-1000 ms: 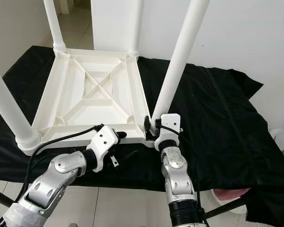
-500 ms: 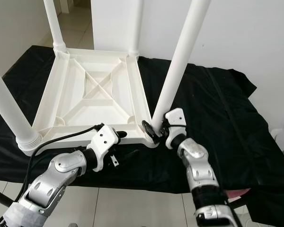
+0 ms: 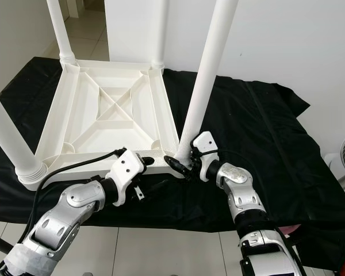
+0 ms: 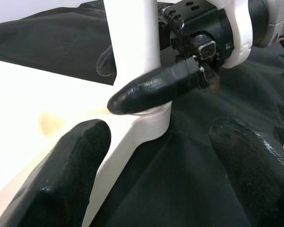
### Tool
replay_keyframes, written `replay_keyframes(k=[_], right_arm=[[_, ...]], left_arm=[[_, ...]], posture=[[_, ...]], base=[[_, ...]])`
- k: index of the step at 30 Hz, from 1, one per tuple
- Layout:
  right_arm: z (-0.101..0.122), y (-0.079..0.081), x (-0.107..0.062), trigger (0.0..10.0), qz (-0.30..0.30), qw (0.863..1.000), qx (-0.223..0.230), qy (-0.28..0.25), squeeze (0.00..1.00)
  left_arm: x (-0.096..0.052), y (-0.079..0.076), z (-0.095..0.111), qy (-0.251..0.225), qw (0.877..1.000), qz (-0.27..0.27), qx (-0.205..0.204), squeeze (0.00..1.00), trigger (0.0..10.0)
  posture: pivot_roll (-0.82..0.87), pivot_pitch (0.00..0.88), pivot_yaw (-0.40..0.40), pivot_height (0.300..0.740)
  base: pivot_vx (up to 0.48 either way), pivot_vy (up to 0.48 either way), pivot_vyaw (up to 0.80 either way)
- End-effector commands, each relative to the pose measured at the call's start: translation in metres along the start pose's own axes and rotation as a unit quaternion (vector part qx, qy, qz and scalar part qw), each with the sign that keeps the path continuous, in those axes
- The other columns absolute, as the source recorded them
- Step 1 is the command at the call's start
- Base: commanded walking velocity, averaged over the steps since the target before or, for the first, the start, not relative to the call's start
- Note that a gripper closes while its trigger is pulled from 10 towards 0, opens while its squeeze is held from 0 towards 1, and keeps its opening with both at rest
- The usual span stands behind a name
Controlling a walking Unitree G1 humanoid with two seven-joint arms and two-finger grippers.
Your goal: Building children table
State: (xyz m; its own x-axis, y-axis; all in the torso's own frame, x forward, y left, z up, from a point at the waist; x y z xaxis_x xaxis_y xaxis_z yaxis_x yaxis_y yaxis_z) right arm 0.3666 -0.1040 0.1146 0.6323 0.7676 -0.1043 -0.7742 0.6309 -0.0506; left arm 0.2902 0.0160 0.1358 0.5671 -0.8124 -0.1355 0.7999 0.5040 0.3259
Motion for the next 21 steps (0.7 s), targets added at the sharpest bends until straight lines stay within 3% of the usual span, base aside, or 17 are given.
replay_keyframes(k=[1, 9, 10, 11, 21], right_arm=[[-0.004, 0.002, 0.000, 0.0, 0.013, 1.000, -0.003, 0.010, 0.00], [-0.007, -0.002, -0.004, 0.0, 0.012, 1.000, -0.002, 0.010, 0.00], [-0.007, -0.004, -0.005, 8.8, 0.003, 1.000, -0.003, 0.008, 0.00], [-0.007, -0.005, -0.005, 10.0, -0.007, 1.000, 0.000, 0.005, 0.00], [0.000, -0.022, -0.005, 10.0, -0.126, 0.991, 0.032, -0.027, 0.00]], left_arm=[[0.001, 0.002, 0.000, 0.002, 1.000, 0.003, 0.003, 0.00, 10.0], [0.002, 0.001, 0.001, 0.000, 1.000, -0.001, 0.003, 0.00, 10.0], [0.002, 0.001, 0.001, 0.000, 1.000, -0.001, 0.004, 0.00, 10.0], [0.002, 0.001, 0.001, 0.000, 1.000, -0.001, 0.004, 0.00, 10.0], [0.002, -0.002, 0.000, 0.001, 1.000, -0.002, 0.000, 0.00, 10.0]], posture=[[0.00, 0.000, -0.087, 0.740], [-0.01, 0.000, -0.082, 0.740], [-0.01, 0.000, -0.082, 0.740], [-0.01, 0.000, -0.083, 0.740], [0.00, 0.000, -0.093, 0.740]], base=[[0.000, 0.000, 0.00], [0.000, 0.000, 0.00], [0.000, 0.000, 0.00], [0.000, 0.000, 0.00], [0.000, 0.000, 0.00]])
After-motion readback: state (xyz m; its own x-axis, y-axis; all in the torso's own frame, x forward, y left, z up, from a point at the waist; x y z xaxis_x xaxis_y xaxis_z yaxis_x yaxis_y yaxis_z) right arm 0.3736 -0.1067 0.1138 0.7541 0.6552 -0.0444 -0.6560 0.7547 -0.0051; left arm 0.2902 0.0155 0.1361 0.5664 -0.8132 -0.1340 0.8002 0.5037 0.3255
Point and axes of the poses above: a point about 5 cm out from each wrist's last joint towards the gripper, its own x axis pointing out of the wrist towards the gripper, its own z axis along the axis of the wrist's last joint, y = z × x, the point moved 6 cm from there along x, pointing out of the wrist towards the gripper, and after that the axes turned 7 degrees about x, right-handed, at the moved point
